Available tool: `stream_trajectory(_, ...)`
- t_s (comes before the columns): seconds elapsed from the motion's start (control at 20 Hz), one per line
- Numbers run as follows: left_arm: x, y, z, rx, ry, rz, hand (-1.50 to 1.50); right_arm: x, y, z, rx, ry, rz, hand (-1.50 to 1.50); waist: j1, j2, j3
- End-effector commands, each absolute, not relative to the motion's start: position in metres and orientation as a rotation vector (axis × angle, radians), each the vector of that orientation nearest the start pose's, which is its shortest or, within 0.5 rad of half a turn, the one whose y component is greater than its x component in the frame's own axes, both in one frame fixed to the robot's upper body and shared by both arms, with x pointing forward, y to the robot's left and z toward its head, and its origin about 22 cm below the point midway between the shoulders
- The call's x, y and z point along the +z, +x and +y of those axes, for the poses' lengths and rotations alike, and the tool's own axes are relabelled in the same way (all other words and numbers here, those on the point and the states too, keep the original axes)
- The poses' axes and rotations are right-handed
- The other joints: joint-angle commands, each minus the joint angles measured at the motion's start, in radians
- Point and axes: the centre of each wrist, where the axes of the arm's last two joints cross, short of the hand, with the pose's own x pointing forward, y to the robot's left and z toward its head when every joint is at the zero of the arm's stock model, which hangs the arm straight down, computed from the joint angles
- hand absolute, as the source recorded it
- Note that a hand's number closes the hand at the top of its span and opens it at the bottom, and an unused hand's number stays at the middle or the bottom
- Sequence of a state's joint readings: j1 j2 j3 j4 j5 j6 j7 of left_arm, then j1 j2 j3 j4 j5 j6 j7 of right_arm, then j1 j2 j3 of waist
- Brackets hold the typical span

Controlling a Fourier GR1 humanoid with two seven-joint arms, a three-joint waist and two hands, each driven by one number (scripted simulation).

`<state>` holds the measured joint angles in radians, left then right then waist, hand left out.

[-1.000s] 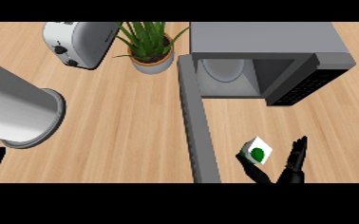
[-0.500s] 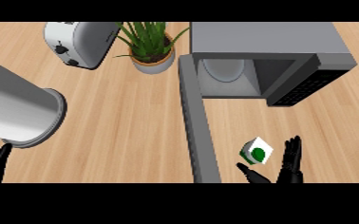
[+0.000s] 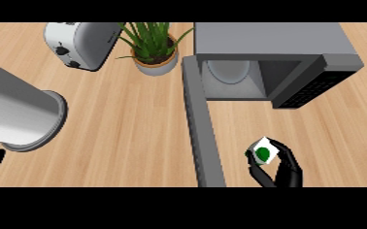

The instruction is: Pick up the milk, place it into the microwave and close the microwave

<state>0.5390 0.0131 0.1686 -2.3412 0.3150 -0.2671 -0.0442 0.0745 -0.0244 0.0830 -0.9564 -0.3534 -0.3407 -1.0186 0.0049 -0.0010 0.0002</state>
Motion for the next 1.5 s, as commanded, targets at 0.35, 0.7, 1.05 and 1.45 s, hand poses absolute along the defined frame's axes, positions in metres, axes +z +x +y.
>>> stream_trajectory(0.35, 0.103, 0.104, 0.296, 0.096, -0.048, -1.956, -1.50, -0.116, 0.215, -0.229, -0.232, -0.330, -1.967, 1.50, 0.000, 0.001, 0.000)
stream_trajectory(0.7, 0.090, 0.104, 0.292, 0.090, -0.062, -1.942, -1.50, -0.068, 0.260, -0.317, 0.047, 0.082, -1.993, 1.50, 0.008, 0.002, 0.000)
stream_trajectory(1.05, 0.091, 0.079, 0.304, 0.112, -0.053, -1.920, -1.50, -0.030, 0.270, -0.286, 0.074, 0.253, -2.025, 1.50, -0.001, -0.003, -0.001)
stream_trajectory(1.45, 0.082, 0.093, 0.306, 0.125, -0.066, -1.929, -1.50, -0.005, 0.301, -0.238, 0.223, 0.080, -2.045, 1.50, 0.004, 0.000, -0.001)
